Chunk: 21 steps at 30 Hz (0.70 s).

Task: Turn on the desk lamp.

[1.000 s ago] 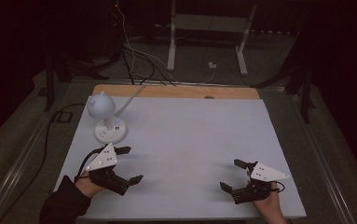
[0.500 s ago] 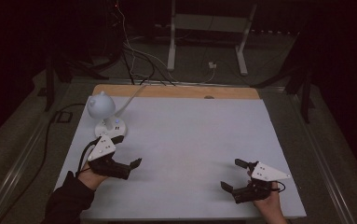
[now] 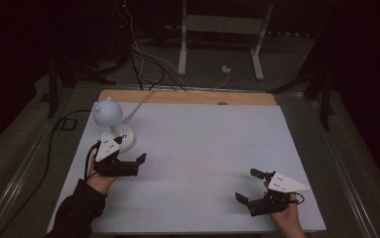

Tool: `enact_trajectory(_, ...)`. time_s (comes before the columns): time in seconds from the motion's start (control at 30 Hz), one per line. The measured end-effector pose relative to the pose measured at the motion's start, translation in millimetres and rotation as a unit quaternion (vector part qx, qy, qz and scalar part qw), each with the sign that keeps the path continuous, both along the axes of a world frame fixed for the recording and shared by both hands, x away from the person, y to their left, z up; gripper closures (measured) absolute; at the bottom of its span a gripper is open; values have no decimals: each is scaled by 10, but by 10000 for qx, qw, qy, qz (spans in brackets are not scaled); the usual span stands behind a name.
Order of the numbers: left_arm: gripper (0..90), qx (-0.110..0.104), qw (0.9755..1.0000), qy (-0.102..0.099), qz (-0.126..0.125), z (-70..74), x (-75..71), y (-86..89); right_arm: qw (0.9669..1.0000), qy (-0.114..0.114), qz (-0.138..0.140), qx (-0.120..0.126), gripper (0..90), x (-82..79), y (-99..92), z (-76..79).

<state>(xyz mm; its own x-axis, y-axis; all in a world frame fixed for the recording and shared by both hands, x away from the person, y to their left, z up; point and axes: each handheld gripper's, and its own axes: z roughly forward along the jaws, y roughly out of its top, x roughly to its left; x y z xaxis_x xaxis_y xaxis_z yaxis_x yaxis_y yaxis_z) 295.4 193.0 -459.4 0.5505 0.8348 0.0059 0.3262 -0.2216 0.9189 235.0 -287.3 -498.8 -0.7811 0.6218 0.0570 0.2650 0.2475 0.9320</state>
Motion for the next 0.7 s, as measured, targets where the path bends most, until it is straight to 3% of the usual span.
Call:
enact_trajectory(0.17, 3, 3, 9996, -17, 292, -30, 49, -7, 10000, 4, -6, 28, 0, 1, -5, 0)
enact_trajectory(0.37, 4, -33, 9973, -8, 737, -71, 107, -25, 10000, -1, -19, 34, 0, 1, -9, 3)
enact_trajectory(0.7, 4, -23, 9891, 82, 1469, -129, 197, -52, 10000, 11, -32, 35, 0, 2, -13, 1)
